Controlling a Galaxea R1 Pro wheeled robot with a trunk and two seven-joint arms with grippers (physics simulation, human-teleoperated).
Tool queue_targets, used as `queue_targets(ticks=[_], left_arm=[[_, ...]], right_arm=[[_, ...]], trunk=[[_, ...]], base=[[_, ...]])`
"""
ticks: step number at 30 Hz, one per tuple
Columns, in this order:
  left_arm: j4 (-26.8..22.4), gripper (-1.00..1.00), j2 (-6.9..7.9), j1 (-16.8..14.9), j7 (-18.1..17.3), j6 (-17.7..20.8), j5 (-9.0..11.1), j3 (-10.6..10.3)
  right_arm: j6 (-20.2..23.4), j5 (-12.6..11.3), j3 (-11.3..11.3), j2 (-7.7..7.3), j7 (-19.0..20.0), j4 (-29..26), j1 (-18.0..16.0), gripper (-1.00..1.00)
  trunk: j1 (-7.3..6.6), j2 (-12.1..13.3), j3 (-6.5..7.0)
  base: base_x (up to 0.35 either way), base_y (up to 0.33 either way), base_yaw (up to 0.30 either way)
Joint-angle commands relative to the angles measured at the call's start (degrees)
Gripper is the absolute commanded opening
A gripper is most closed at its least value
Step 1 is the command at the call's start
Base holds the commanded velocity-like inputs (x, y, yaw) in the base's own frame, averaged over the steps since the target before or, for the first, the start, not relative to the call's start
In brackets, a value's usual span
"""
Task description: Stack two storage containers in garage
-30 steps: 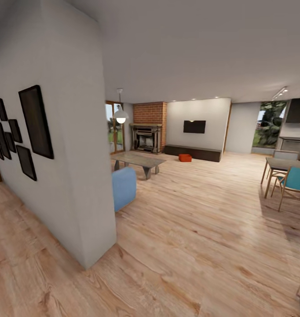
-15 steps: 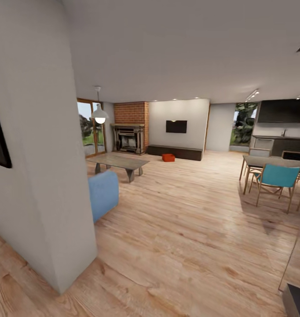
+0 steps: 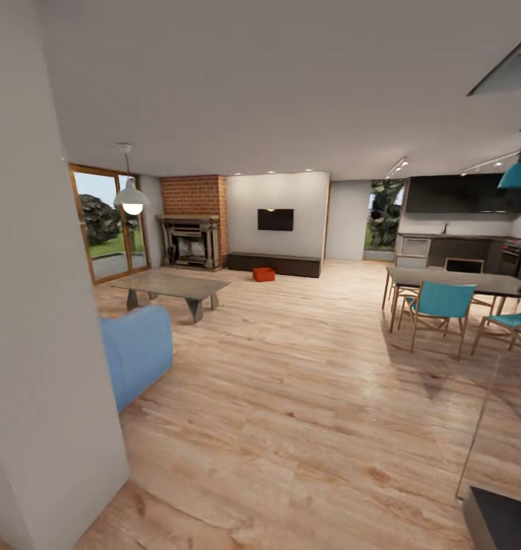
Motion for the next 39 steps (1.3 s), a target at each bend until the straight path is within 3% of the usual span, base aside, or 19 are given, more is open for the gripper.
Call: queue_targets(ticks=[1, 19, 39], left_arm=[[0.02, 1.0, 0.01, -0.03, -0.14, -0.07, 0.35, 0.0], [0.02, 1.0, 0.01, -0.03, -0.14, -0.07, 0.35, 0.0], [0.01, 1.0, 0.07, -0.03, -0.14, -0.07, 0.35, 0.0]], right_arm=[[-0.3, -0.2, 0.33, -0.01, 0.18, 0.17, -0.1, 1.0], [-0.32, -0.27, 0.32, -0.01, 0.16, 0.17, -0.1, 1.0], [-0.26, -0.28, 0.43, -0.01, 0.09, 0.16, -0.1, 1.0]], trunk=[[0.05, -0.07, -0.1], [0.05, -0.07, -0.1], [0.05, -0.07, -0.1]], base=[[0.325, 0.0, -0.255], [0.325, 0.0, -0.242], [0.325, 0.0, -0.014]])
